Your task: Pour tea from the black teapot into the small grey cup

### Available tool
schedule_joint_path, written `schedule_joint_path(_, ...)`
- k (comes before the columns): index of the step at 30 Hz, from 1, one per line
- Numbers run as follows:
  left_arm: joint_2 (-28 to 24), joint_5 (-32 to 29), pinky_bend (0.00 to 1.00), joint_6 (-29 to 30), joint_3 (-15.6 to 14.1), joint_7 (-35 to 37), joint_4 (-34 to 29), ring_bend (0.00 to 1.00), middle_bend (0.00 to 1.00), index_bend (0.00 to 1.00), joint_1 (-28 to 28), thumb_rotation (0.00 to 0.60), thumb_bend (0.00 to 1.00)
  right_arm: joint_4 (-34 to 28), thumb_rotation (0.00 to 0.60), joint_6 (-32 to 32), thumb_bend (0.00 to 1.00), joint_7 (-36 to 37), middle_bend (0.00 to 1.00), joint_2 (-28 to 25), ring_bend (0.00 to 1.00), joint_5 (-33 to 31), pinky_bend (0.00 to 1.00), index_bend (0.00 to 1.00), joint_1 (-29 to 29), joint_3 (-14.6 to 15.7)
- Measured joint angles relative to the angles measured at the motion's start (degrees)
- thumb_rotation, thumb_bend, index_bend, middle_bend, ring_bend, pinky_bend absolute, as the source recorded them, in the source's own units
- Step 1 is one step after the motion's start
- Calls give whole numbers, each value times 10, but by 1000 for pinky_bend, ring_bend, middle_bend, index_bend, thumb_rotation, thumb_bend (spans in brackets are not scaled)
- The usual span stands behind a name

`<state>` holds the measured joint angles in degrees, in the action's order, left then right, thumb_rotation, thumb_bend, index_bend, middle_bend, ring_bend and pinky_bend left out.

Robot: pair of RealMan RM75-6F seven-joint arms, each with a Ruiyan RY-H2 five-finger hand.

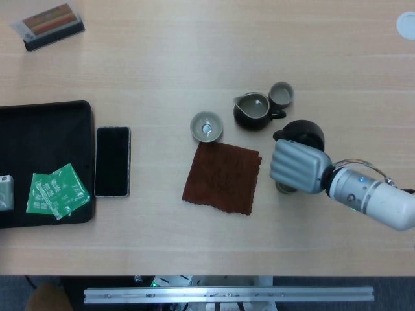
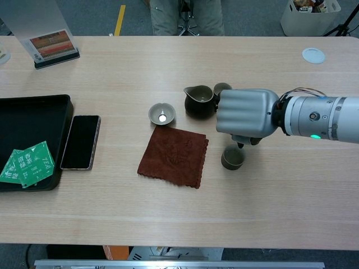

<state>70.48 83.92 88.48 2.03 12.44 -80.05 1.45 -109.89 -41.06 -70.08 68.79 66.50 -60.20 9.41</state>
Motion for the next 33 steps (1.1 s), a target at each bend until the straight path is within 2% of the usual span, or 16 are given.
schedule_joint_path(33, 8, -2, 215, -2, 2, 10, 13, 230, 298, 274, 4, 600, 394, -8, 392, -31, 517, -44, 934, 10, 857, -10, 403, 1000, -33, 35)
